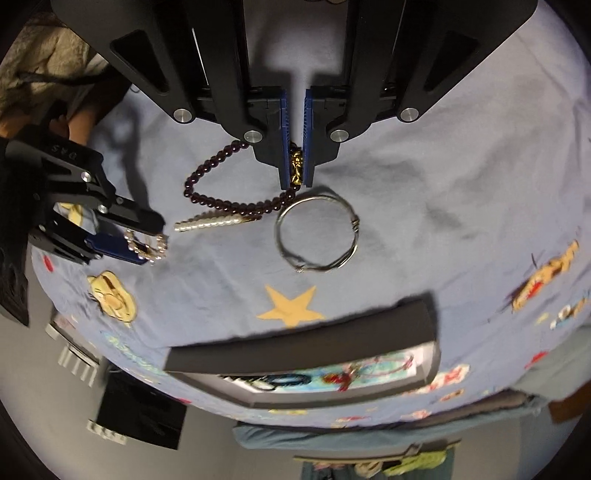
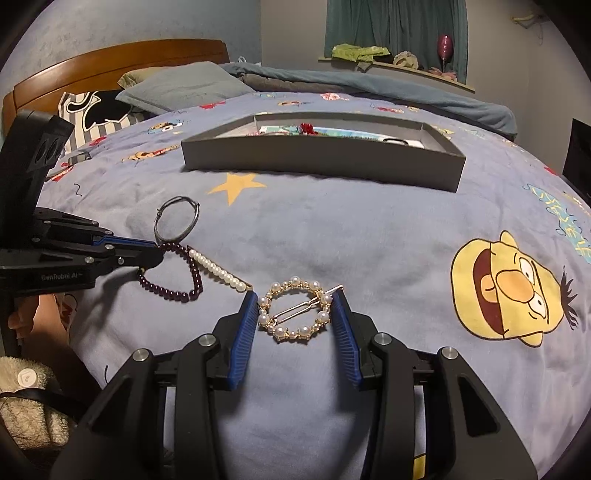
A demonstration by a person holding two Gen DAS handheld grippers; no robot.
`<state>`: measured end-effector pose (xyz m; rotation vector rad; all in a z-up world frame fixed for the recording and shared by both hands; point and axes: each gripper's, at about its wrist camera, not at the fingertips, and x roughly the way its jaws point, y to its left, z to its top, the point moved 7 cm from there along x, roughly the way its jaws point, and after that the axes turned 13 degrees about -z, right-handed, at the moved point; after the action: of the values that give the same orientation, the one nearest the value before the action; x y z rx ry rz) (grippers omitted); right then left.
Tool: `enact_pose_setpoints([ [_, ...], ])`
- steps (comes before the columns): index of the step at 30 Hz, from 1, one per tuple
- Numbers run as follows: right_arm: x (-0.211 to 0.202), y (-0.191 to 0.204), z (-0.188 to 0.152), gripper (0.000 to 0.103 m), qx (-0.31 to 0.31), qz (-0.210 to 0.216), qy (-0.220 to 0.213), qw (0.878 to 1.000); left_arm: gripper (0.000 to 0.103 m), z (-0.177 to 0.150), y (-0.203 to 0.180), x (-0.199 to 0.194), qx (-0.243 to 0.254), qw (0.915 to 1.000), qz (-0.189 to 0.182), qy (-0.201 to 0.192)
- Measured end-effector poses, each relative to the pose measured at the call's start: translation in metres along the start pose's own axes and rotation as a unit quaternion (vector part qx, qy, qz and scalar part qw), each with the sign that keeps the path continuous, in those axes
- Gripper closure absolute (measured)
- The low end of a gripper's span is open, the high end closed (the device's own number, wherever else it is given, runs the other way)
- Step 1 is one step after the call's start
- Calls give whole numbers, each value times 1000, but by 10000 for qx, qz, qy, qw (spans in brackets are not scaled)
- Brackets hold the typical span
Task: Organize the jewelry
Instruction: 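Grasp the pearl circle hair clip with the right tool while the left tool grasps the dark bead bracelet, then carry both items into the grey tray and open both tools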
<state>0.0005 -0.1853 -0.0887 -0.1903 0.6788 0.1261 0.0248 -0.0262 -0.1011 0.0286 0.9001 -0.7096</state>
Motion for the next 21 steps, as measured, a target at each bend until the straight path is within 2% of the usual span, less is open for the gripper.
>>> enact_pose_setpoints([
  [4,-6,-1,5,62,-46,-61,-149,9999,97,12,-14,-16,432,9989,22,-197],
  [8,-13,-4,18,62,-86,-99,-332,9994,97,38,-24,-39,708,9960,-7,-538],
  [15,-13,-19,62,62,-63,-88,-581,9983,97,89,-14,-61,940,9915,117,-897],
  [19,-3,-26,94,62,-47,-44,-674,9977,97,113,-5,-66,1028,9895,178,-1000],
  [21,6,-26,108,62,-87,-12,-661,9978,97,127,5,-65,961,9903,95,-1000],
])
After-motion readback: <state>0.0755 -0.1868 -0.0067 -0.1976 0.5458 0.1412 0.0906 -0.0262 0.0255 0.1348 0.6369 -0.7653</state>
